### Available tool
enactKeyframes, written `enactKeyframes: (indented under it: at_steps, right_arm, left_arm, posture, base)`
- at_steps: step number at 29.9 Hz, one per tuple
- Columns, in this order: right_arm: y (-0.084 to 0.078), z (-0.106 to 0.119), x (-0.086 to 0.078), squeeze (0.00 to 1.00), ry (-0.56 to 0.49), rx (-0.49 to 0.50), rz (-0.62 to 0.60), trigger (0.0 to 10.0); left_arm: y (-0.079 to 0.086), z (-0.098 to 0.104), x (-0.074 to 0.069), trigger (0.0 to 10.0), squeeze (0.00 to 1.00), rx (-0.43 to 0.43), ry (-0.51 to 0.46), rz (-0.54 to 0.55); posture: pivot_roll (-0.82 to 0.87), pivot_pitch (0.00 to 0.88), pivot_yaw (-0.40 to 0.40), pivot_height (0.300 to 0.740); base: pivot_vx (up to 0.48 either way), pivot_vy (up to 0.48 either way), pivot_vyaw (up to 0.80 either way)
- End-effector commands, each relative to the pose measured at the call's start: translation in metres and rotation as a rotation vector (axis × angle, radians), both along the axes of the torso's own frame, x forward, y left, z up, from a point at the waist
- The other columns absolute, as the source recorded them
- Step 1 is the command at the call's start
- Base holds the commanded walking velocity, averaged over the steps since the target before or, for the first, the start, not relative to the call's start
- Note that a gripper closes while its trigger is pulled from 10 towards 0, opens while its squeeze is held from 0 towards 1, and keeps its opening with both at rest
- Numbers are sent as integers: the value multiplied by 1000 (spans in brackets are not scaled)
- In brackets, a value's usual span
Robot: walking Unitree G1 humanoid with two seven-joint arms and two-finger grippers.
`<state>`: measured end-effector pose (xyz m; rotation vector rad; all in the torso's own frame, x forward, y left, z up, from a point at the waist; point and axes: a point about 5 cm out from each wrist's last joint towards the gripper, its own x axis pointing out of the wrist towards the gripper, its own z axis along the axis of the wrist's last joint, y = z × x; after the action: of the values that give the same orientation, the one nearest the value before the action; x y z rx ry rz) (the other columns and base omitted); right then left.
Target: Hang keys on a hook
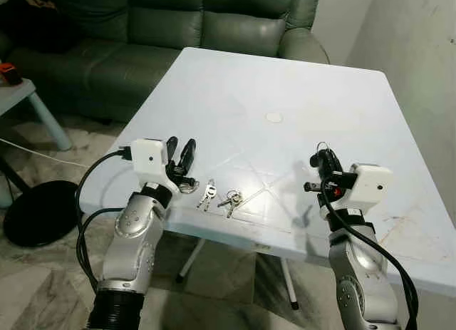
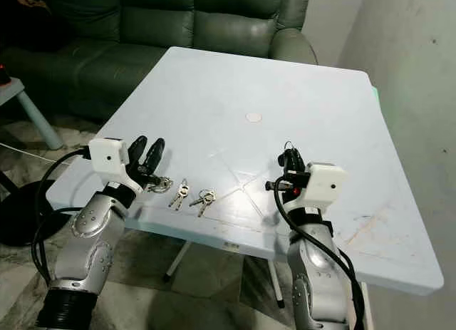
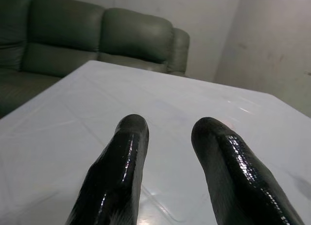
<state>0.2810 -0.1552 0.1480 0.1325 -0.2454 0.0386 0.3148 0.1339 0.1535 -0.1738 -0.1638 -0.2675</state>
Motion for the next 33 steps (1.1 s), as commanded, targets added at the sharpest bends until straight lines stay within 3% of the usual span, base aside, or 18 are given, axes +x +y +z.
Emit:
enactKeyframes:
  at_steps: [1, 10, 29, 33]
  right_arm:
    - [-2, 0, 4, 0, 12, -25, -15, 10000]
    - [-1, -5, 8, 0, 53, -58, -34, 10000]
    - [7, -7, 11, 0, 67, -65, -6, 10000]
    - [8, -6, 11, 0, 66, -66, 0, 10000]
  left_arm:
    - [2, 5, 3, 10000, 0, -13, -7, 10]
    - [12, 8, 11, 10000, 0, -12, -2, 41]
    - [14, 6, 20, 10000, 0, -1, 16, 58]
    - [14, 5, 22, 10000, 0, -5, 22, 60]
  posture:
    - [98, 25, -36, 740]
    - [96, 20, -30, 740]
    - [99, 7, -33, 740]
    - [99, 1, -37, 740]
  base:
    - [0, 0, 0]
    - [0, 0, -676]
    - [0, 0, -698]
    - [0, 348, -695]
